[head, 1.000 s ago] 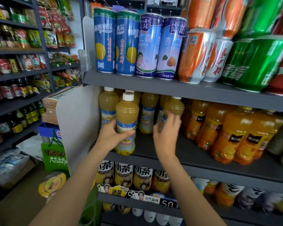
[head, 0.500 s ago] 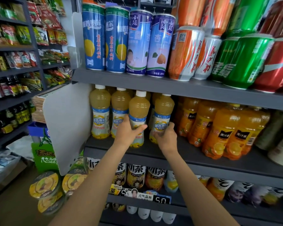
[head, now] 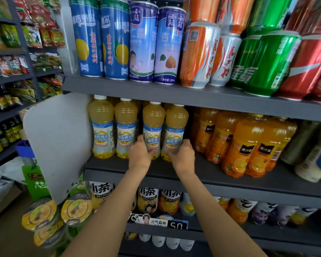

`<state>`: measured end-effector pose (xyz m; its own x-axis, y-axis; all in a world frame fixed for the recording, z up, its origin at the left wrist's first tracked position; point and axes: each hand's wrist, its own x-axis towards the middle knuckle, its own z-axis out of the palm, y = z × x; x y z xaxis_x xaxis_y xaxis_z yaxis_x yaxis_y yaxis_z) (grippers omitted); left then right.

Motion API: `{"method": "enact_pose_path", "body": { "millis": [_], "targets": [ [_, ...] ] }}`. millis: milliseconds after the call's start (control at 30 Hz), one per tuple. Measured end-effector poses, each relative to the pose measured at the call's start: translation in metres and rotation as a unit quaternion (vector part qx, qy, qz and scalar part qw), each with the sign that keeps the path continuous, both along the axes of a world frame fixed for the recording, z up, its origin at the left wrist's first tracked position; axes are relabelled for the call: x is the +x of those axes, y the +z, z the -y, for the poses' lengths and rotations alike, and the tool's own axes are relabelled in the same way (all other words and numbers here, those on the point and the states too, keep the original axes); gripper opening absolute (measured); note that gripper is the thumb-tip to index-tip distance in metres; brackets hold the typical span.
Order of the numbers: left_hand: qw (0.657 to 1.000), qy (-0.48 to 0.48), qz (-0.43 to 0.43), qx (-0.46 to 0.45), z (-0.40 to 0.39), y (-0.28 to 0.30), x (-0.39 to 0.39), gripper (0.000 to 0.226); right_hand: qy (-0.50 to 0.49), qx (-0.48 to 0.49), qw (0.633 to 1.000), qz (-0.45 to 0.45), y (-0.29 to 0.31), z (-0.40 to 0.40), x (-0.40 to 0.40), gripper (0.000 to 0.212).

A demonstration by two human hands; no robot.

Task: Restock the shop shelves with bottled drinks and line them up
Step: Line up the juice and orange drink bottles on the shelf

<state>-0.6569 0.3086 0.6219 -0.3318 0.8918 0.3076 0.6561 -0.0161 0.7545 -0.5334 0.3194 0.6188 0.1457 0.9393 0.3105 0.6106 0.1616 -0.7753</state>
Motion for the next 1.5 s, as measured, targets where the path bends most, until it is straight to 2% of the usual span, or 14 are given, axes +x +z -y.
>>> {"method": "enact_pose_path", "body": {
  "millis": [133, 233, 333, 400, 433, 500, 567, 633, 733, 867, 1100, 1233, 1433, 1500],
  "targets": [
    [1.000, -0.013, -0.005, -0.003, -0.007, -0.002, -0.004, 0.056, -0.009, -0.008, 1.000, 0.008, 0.002, -0.002, -0.004, 0.047],
    [0.999, -0.003, -0.031, 0.005, 0.000, -0.003, -0.003, 0.056, -0.020, 0.005, 1.000, 0.013, 0.003, 0.003, -0.007, 0.057],
    [0.990, 0.044, -0.024, 0.129, 0.024, -0.009, -0.013, 0.043, -0.046, 0.178, 0.983, 0.010, 0.005, 0.024, -0.015, 0.056],
    [0.970, 0.106, -0.003, 0.219, 0.039, -0.014, -0.031, 0.034, 0.014, 0.261, 0.965, 0.021, 0.007, 0.033, -0.032, 0.041],
    [0.962, 0.144, 0.017, 0.233, 0.044, -0.016, -0.041, 0.033, 0.058, 0.265, 0.962, 0.033, 0.008, 0.035, -0.044, 0.037],
    [0.953, 0.217, 0.062, 0.203, 0.049, -0.016, -0.060, 0.040, 0.129, 0.204, 0.969, 0.049, 0.012, 0.037, -0.073, 0.043],
    [0.956, 0.239, 0.071, 0.157, 0.046, -0.014, -0.072, 0.053, 0.145, 0.133, 0.979, 0.052, 0.013, 0.034, -0.100, 0.058],
    [0.966, 0.213, 0.055, 0.137, 0.038, -0.015, -0.079, 0.062, 0.109, 0.086, 0.986, 0.088, 0.011, 0.027, -0.119, 0.066],
    [0.971, 0.196, 0.048, 0.129, 0.026, -0.017, -0.089, 0.053, 0.051, 0.050, 0.987, 0.141, 0.009, 0.019, -0.130, 0.062],
    [0.973, 0.194, 0.054, 0.116, 0.021, -0.013, -0.096, 0.046, 0.012, 0.059, 0.988, 0.143, 0.005, 0.015, -0.136, 0.057],
    [0.981, 0.163, 0.043, 0.097, 0.015, -0.007, -0.104, 0.042, -0.060, 0.101, 0.990, 0.082, -0.002, 0.013, -0.157, 0.054],
    [0.983, 0.160, 0.038, 0.086, 0.014, -0.006, -0.107, 0.042, -0.022, 0.062, 0.996, 0.062, 0.000, 0.014, -0.150, 0.054],
    [0.982, 0.151, 0.074, 0.080, 0.009, -0.010, -0.101, 0.048, -0.034, 0.139, 0.988, 0.053, -0.011, 0.033, -0.130, 0.056],
    [0.973, 0.183, 0.066, 0.126, 0.013, -0.010, -0.094, 0.047, -0.017, 0.158, 0.986, 0.049, -0.013, 0.037, -0.117, 0.056]
  ]
}}
